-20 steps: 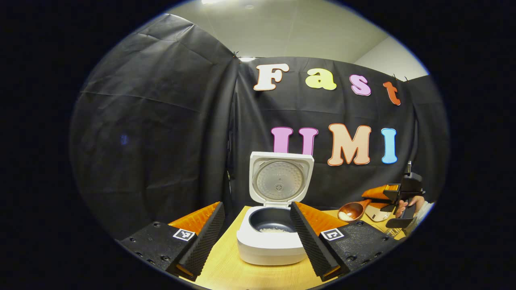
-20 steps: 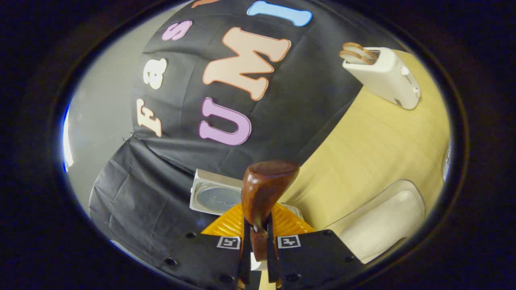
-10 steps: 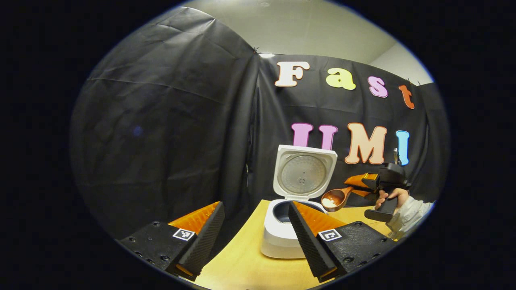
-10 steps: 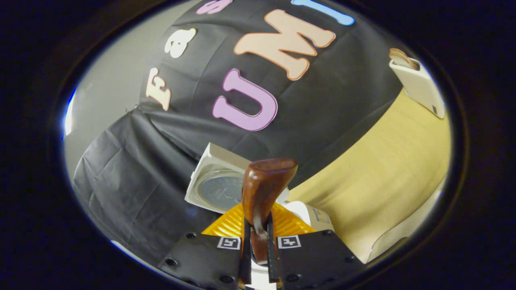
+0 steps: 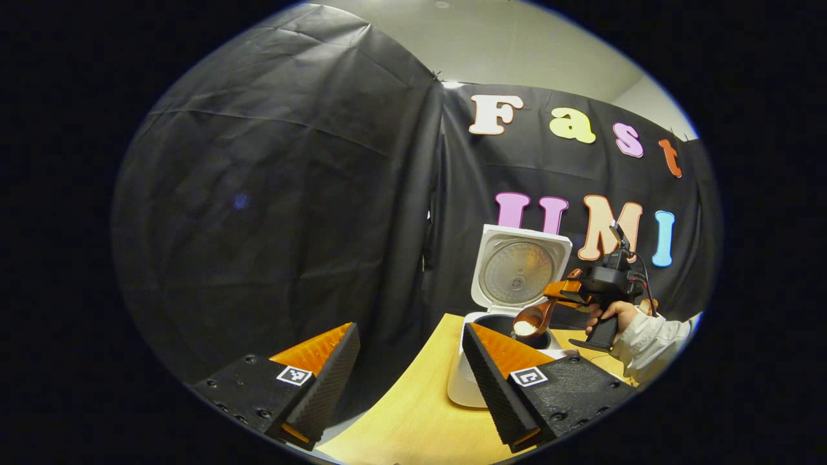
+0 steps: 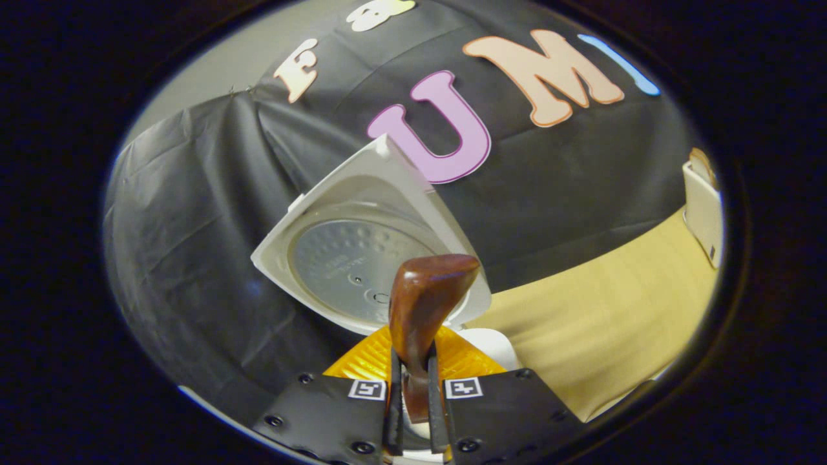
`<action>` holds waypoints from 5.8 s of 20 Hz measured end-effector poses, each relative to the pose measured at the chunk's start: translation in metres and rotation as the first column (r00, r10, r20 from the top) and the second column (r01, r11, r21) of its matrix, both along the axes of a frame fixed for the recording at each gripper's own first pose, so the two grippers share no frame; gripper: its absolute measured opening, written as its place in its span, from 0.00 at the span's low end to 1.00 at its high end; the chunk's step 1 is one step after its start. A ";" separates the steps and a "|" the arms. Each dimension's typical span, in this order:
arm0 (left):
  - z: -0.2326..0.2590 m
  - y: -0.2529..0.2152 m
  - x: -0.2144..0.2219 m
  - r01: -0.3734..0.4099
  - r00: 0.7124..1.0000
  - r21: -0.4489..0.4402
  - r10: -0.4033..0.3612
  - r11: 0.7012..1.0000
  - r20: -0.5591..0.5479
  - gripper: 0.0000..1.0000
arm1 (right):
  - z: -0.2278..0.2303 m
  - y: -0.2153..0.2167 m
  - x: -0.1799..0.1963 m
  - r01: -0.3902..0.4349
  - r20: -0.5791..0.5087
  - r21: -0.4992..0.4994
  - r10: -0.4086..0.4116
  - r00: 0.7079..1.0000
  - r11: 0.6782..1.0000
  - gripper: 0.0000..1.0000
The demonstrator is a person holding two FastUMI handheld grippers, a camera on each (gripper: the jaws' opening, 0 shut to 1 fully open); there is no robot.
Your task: Close the left gripper, press the button to open the rice cooker; take a wooden spoon from the chopstick holder with the right hand, scoop a spoonful of rice and pour it into the rice cooker, then put the wooden spoon back into the chopstick holder.
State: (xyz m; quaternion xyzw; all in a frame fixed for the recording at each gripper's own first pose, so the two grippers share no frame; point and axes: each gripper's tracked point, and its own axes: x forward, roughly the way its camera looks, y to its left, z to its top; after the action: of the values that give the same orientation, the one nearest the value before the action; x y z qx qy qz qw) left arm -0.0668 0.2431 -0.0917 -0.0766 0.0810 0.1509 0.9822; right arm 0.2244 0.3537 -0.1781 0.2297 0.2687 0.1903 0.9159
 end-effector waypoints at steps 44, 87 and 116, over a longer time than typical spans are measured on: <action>0.060 -0.121 0.073 0.265 0.955 0.068 -0.271 0.962 0.116 0.92 | 0.118 -0.194 -0.059 0.055 0.315 -0.314 0.049 0.948 0.948 0.17; 0.085 -0.215 0.112 0.349 0.930 0.119 -0.359 0.930 0.076 0.95 | -0.029 -0.554 -0.160 0.478 0.184 -0.512 -0.453 0.872 0.714 1.00; 0.125 -0.170 0.394 0.393 0.909 0.101 -0.403 0.914 0.103 0.93 | 0.119 -0.509 -0.219 0.609 0.453 -0.593 -0.407 0.793 0.527 1.00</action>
State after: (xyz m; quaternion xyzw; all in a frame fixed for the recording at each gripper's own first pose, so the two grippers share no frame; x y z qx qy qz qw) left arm 0.3274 0.0729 0.0331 -0.0290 0.0291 -0.0544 0.9977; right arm 0.0052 -0.1551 -0.0591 -0.1024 0.1191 -0.1792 0.9712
